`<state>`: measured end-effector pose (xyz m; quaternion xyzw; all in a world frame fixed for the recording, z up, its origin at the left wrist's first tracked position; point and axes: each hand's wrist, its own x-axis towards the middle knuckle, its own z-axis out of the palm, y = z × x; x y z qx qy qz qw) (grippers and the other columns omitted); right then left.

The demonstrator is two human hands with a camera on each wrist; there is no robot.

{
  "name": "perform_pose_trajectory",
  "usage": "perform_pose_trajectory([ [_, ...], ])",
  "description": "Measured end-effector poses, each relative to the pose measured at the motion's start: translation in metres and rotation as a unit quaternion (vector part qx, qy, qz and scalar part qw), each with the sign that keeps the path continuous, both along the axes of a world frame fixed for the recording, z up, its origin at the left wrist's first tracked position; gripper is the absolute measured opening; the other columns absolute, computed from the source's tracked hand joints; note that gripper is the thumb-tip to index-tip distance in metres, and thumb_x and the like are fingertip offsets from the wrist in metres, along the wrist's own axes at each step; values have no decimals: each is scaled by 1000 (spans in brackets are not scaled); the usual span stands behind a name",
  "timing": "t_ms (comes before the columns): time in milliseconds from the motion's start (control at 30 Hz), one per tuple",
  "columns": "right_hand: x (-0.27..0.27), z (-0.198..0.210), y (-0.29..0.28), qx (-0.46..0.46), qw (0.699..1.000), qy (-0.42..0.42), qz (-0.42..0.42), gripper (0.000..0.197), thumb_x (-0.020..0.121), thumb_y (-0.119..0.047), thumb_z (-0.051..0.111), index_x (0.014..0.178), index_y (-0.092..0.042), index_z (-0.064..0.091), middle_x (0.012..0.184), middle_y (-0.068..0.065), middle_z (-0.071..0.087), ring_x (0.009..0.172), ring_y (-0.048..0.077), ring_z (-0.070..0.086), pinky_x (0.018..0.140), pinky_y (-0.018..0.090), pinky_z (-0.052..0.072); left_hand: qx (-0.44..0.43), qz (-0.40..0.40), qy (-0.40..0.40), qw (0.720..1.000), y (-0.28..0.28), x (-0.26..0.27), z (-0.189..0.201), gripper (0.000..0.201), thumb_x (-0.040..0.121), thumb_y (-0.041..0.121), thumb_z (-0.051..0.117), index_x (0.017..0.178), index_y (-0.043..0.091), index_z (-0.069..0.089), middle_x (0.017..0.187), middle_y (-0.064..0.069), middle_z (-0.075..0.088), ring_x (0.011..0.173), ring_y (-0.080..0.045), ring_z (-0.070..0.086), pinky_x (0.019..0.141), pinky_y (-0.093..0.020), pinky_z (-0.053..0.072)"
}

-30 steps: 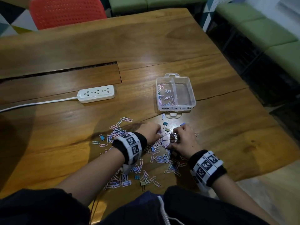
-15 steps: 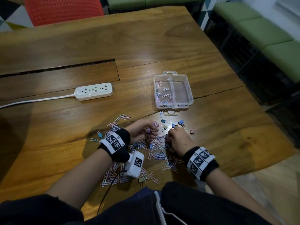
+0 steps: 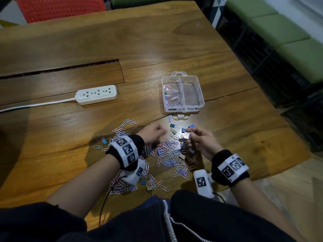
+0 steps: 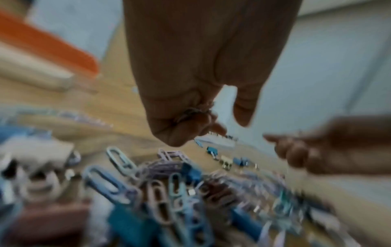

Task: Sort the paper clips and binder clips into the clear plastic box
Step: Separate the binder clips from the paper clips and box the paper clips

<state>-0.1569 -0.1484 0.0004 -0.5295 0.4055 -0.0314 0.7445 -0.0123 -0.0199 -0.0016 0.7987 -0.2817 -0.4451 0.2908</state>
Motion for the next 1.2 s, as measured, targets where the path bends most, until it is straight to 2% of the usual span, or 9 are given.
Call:
perform_pose_trajectory([
  [233,3,-2,1,115,992,-18,-46,13,89,-14,45,78,-9,52,70,3,49,60,12,45,56,20,40,88,-243,-291,921,-2,-14,-20,43,82,38,62,115,12,50,117,-9,55,109,-24,52,93,-36,47],
  [400,10,-23,11,-234,956,139,108,22,78,-16,66,71,-18,45,75,-2,51,65,9,48,58,20,37,112,-264,-294,912,-5,-18,-18,32,94,30,46,114,6,52,118,-14,54,112,-29,50,93,-38,42],
  [500,12,-30,16,-403,870,218,183,34,70,-31,73,87,-16,48,101,4,49,92,17,49,79,26,42,66,-197,-181,961,-1,-12,-11,22,96,26,41,96,9,54,96,-13,55,90,-26,53,74,-30,43],
  [600,15,-30,19,-418,841,253,234,64,60,-43,77,107,-14,45,112,5,42,108,21,40,94,36,41,-29,-19,70,997,4,-5,-5,28,95,13,35,69,15,43,66,-2,44,54,-13,42,47,-20,35],
  [700,20,-25,26,-430,826,233,281,50,68,-35,74,104,-12,49,111,6,43,104,18,39,91,30,40,-133,132,309,932,11,0,0,29,87,2,26,64,11,41,50,0,48,37,-8,40,35,-13,31],
  [833,22,-23,36,-464,791,186,352,21,85,-15,56,103,-3,53,107,11,49,90,16,42,75,18,36,-159,183,381,892,10,-3,1,31,90,11,29,64,12,46,49,1,54,35,-7,44,33,-12,29],
  [933,21,-26,34,-475,781,171,369,16,84,-3,52,100,-7,52,110,11,50,95,20,46,82,27,41,-79,118,213,967,1,-9,-4,23,93,18,43,71,15,49,59,3,47,41,-6,40,39,-16,29],
  [1000,20,-25,31,-440,818,154,337,10,85,-3,52,87,-13,50,95,5,51,91,21,51,70,17,39,-18,4,29,999,-3,-12,-7,11,89,25,55,81,17,52,71,5,47,56,-8,44,50,-21,33],
  [1200,11,-13,20,-234,952,79,180,7,89,-7,48,93,-9,54,80,-7,54,78,12,54,63,17,40,85,-262,-289,917,-3,-26,-20,54,76,43,66,119,17,46,119,-6,55,110,-24,53,87,-37,46],
])
